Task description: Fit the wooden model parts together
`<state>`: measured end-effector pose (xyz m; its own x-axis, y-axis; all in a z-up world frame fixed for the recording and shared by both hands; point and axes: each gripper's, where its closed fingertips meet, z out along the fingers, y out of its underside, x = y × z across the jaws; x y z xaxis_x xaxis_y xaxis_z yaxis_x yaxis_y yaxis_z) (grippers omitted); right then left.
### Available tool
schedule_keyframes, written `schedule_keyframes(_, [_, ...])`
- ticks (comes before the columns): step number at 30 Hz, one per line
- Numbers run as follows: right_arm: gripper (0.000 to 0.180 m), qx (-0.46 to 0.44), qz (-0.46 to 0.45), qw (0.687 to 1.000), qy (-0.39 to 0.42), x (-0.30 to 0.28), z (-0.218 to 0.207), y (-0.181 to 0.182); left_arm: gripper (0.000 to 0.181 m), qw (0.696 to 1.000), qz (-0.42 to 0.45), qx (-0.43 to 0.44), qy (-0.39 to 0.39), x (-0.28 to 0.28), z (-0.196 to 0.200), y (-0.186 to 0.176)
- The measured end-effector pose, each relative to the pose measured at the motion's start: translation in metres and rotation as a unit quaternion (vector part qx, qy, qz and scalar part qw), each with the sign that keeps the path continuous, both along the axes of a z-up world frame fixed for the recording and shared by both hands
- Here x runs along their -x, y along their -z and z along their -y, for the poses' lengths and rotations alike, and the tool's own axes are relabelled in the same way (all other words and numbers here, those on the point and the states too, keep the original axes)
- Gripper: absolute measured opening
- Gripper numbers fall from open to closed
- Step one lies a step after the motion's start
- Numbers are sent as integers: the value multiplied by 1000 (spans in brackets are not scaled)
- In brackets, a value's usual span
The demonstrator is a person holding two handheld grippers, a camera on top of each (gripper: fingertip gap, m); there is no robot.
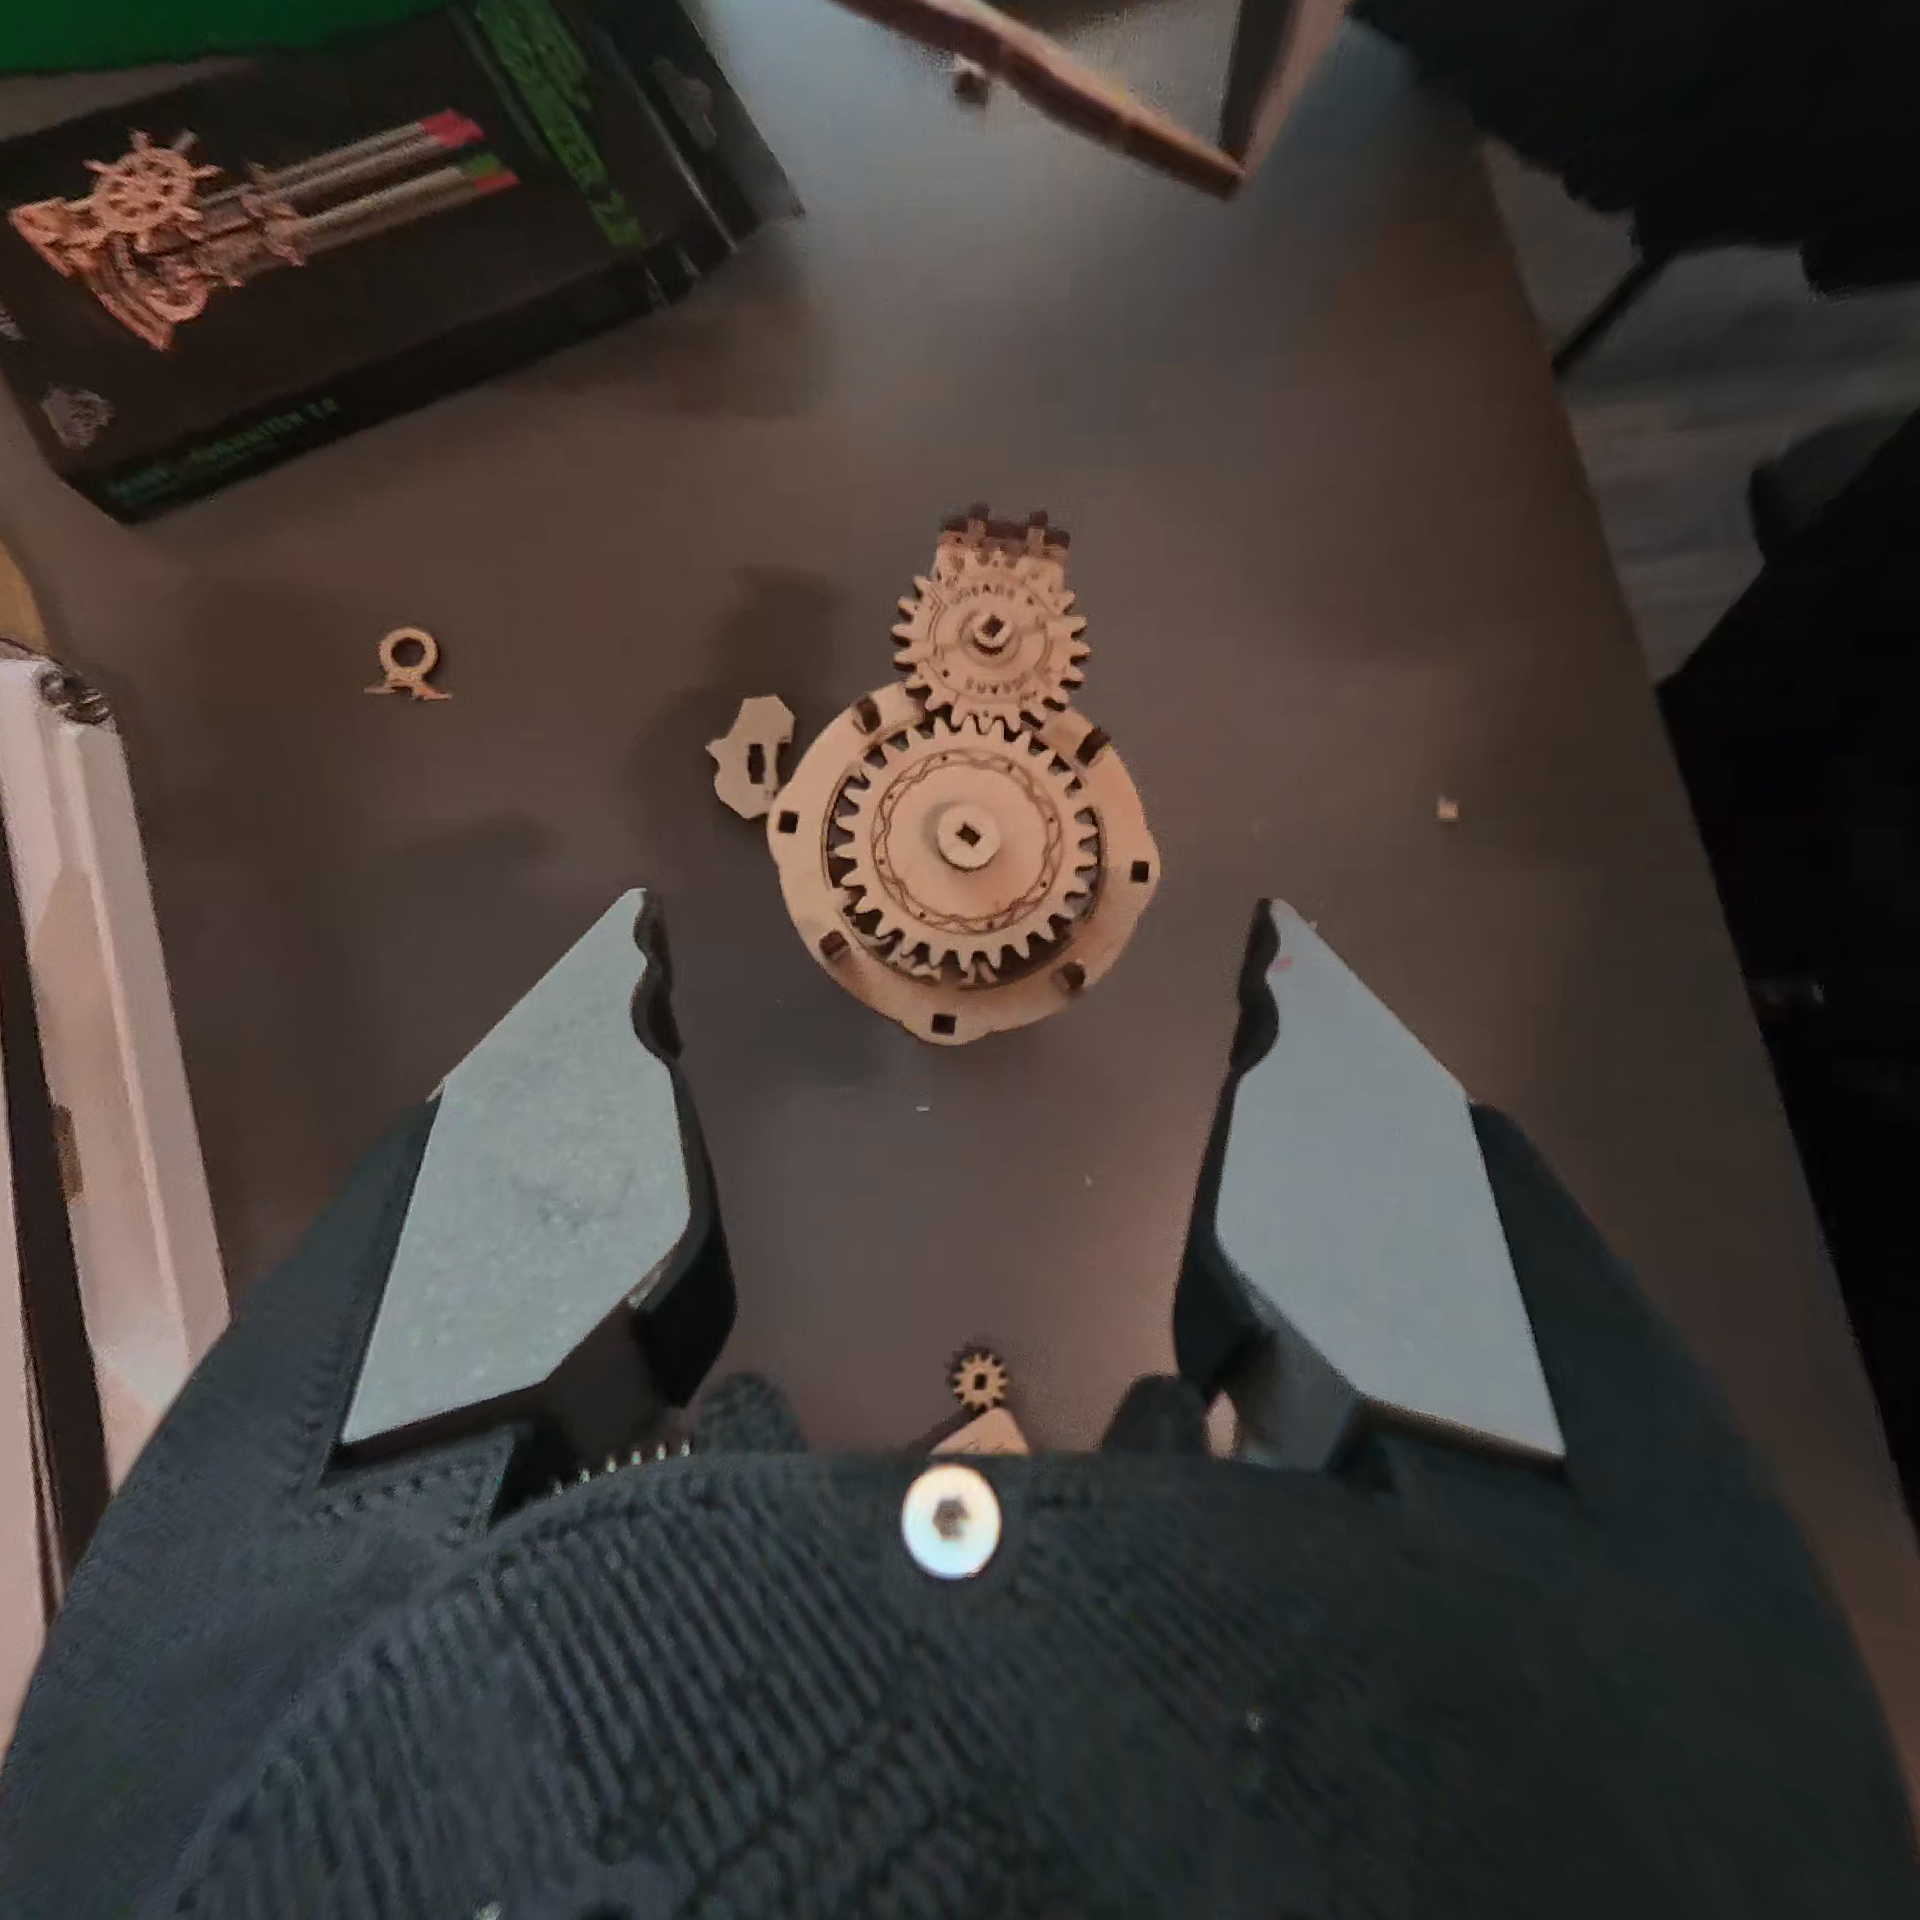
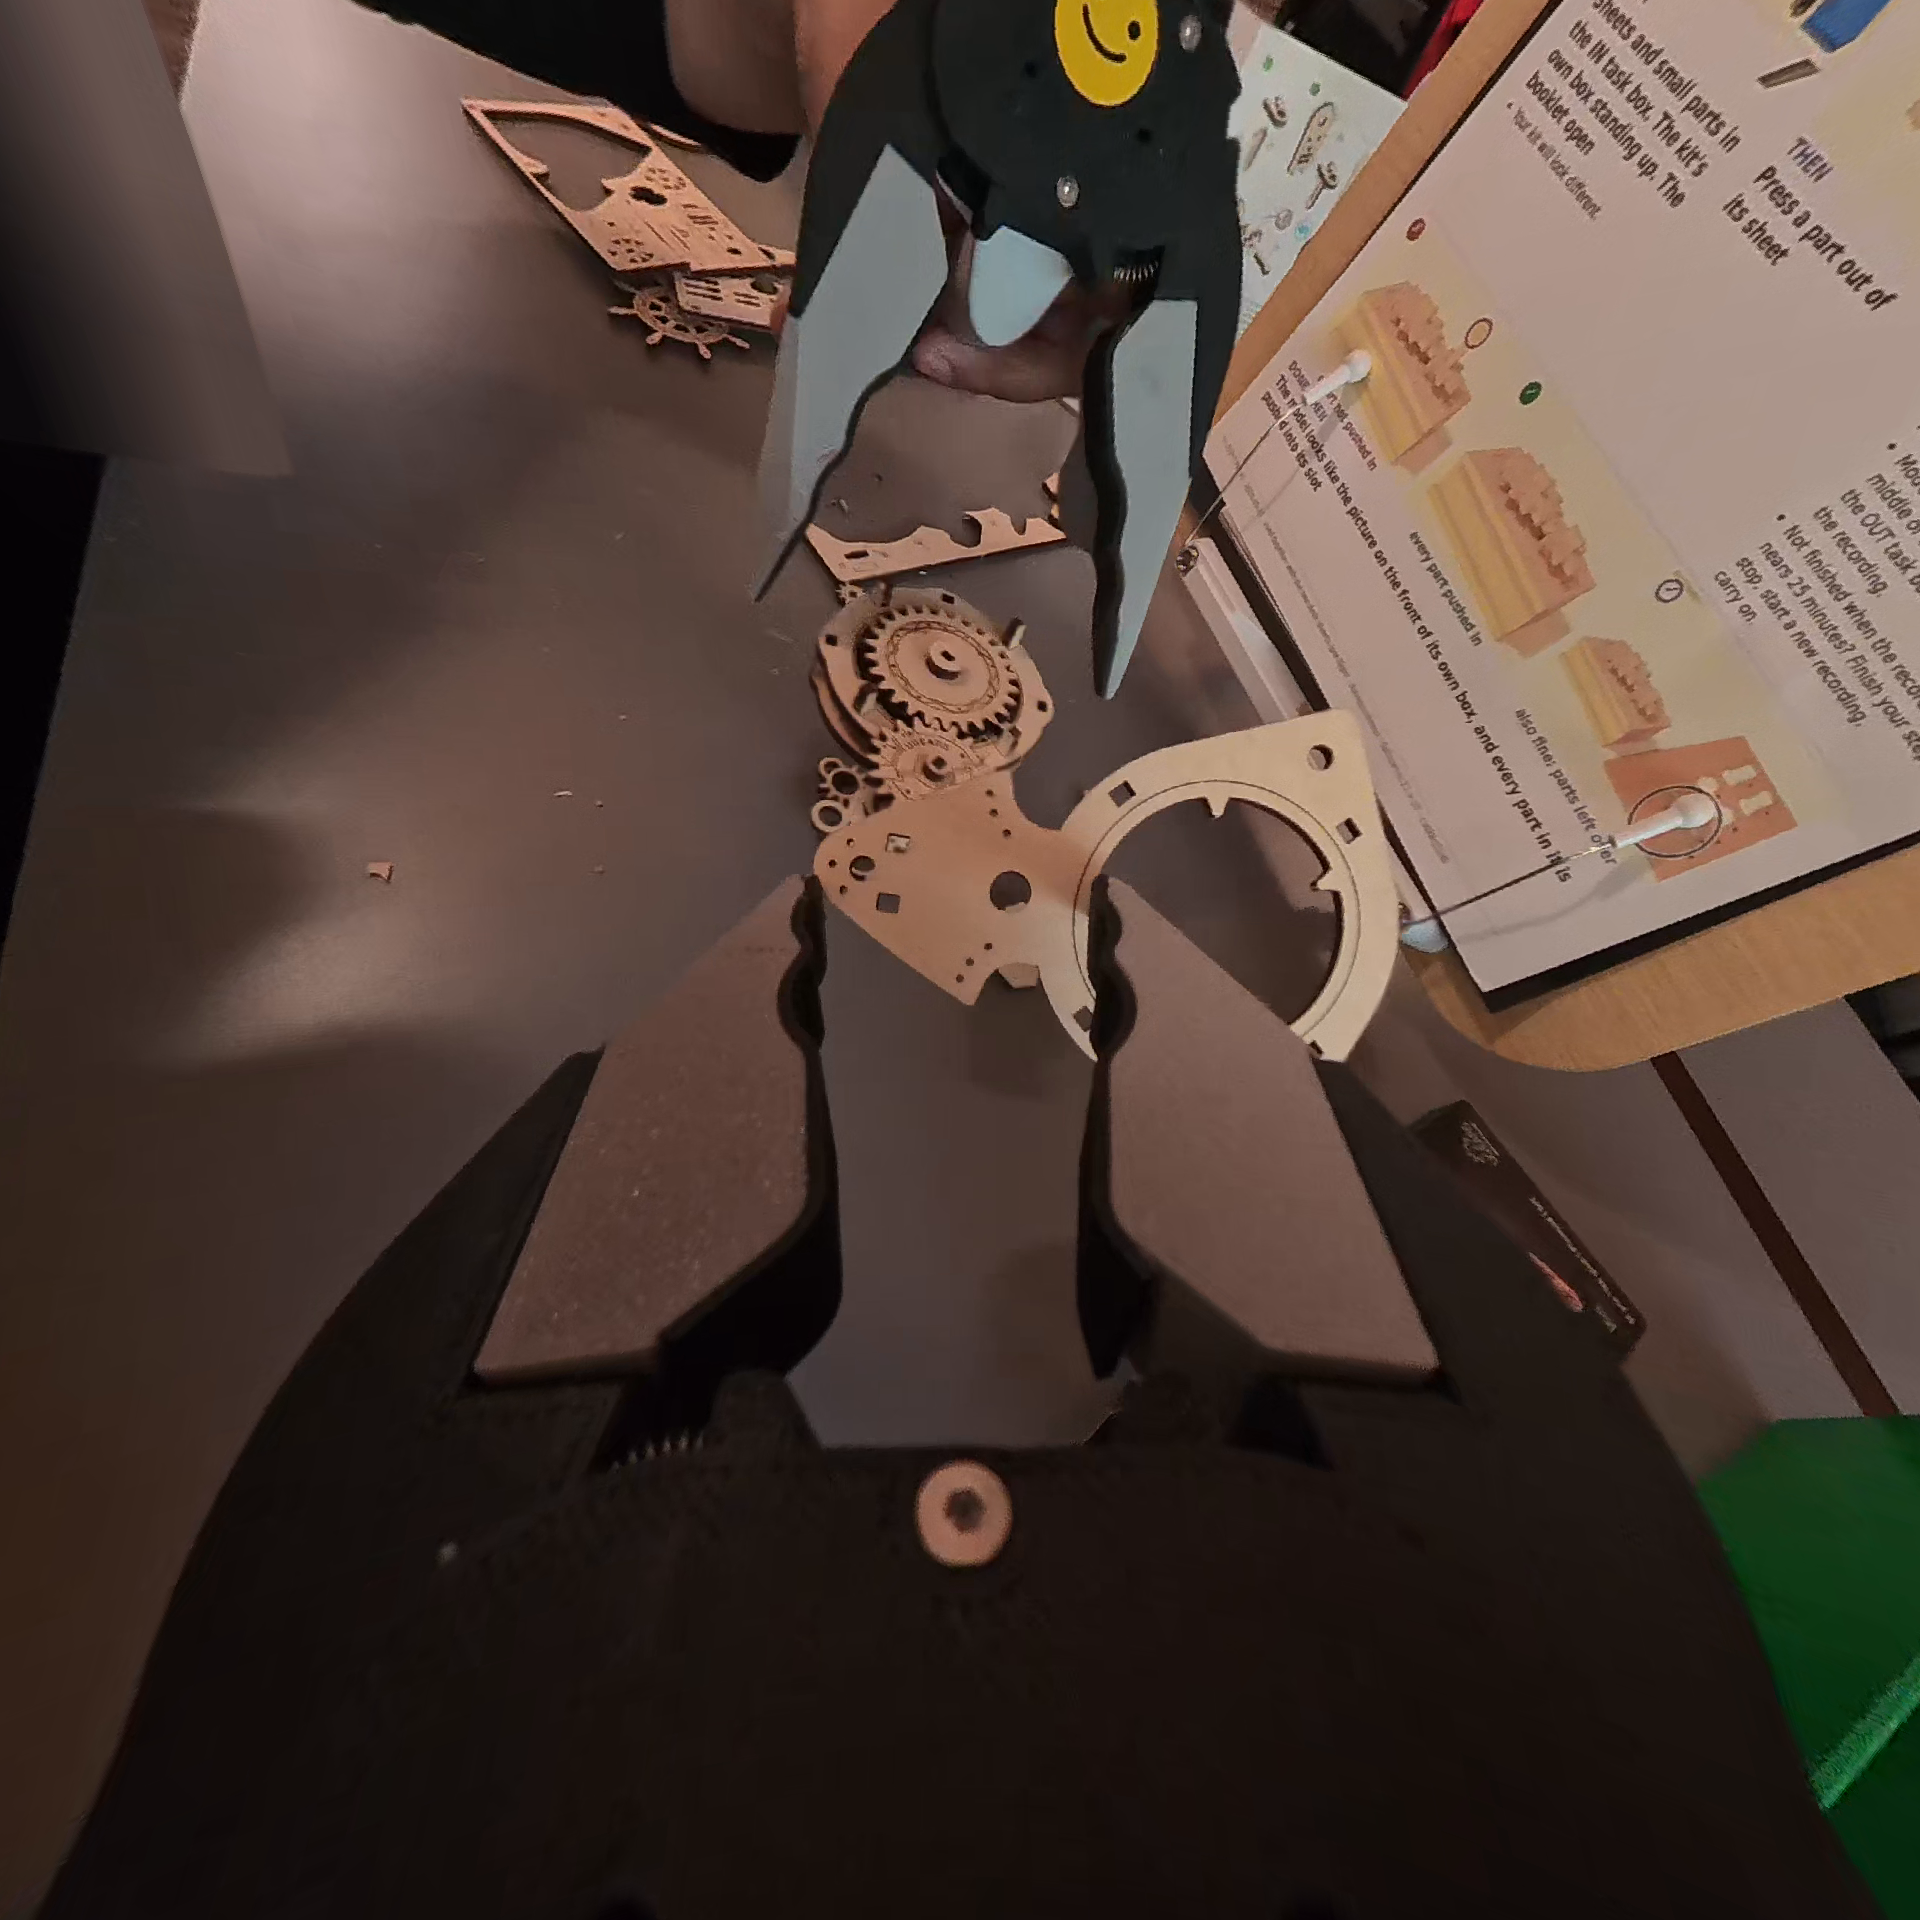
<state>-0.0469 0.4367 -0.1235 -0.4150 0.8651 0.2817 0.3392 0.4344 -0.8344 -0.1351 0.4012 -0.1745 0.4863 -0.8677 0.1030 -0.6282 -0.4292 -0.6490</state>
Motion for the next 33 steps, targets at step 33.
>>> schedule_keyframes(33, [48,-80,150,959,-229,13,73,18,86,961,-47,-90,259,6,5,-16])
